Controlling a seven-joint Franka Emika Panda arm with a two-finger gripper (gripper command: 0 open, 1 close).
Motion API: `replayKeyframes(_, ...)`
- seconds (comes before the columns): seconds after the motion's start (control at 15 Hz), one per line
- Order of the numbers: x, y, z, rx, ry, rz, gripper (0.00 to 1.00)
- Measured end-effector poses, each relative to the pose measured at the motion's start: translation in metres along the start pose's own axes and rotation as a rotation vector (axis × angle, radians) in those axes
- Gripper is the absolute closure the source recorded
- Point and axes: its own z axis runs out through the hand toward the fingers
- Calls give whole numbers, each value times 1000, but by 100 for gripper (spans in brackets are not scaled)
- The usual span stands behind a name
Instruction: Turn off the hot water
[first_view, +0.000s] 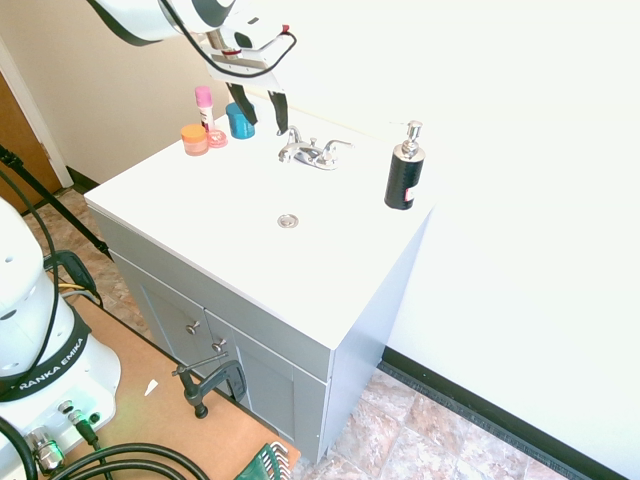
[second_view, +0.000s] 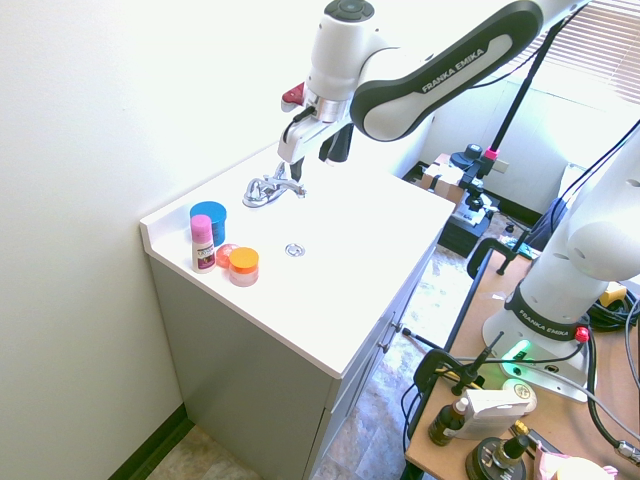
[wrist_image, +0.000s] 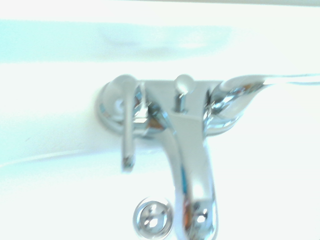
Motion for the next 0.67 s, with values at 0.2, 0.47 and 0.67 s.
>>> replayKeyframes(0.2, 14, -17, 34, -37, 53, -1, 0)
replayKeyframes(0.47, 16, -41, 61, -49, 50, -13, 0)
replayKeyframes(0.67, 12, -51, 61, -43, 28, -5, 0)
